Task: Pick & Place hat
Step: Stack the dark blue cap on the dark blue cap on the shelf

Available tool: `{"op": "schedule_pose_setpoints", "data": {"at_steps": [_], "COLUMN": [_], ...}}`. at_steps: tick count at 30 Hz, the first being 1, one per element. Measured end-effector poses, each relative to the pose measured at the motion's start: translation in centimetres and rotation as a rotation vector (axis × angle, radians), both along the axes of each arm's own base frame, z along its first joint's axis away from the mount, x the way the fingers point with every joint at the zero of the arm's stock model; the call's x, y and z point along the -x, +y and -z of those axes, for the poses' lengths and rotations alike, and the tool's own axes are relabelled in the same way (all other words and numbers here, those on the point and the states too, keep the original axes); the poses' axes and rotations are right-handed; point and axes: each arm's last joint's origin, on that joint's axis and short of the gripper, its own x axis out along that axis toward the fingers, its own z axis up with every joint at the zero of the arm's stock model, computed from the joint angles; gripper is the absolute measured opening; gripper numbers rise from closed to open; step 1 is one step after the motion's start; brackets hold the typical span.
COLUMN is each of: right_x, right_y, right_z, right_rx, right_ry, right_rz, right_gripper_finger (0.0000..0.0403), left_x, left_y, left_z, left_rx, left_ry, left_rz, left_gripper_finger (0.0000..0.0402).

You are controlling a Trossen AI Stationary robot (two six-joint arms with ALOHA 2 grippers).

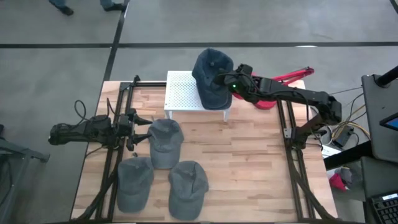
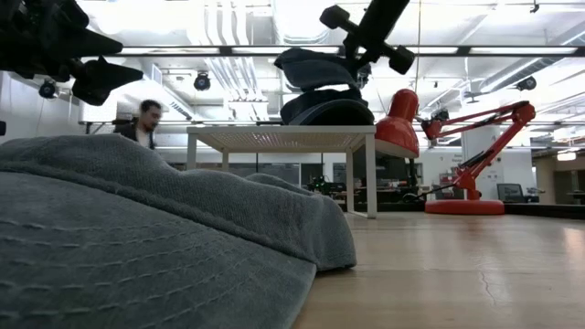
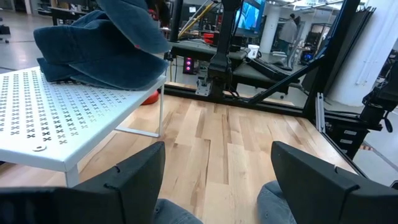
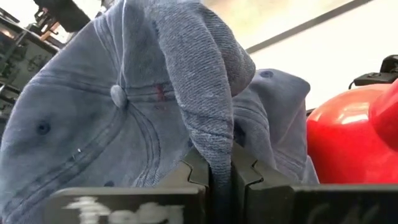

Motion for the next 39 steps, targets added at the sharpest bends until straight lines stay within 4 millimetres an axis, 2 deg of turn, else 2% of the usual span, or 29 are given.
{"op": "schedule_pose_setpoints", "data": {"at_steps": [21, 39], "right_x": [1.2, 1.4], "right_y": [-0.8, -1.1], "right_z": [0.6, 0.7], "right_rx": [-0.033, -0.056], "right_ry": [0.075, 0.050], "right_rz": [0.068, 0.093], "right_gripper_finger": [0.0013, 0.0015], "left_x": [0.0, 0.0], "left_y": [0.0, 0.0], "left_z": [0.0, 0.0], "left_rx": [-0.002, -0.003], "left_ry": [0.000, 0.000], "left_rz": [0.000, 0.000], "left_gripper_finger": [0.0296, 0.0296]}}
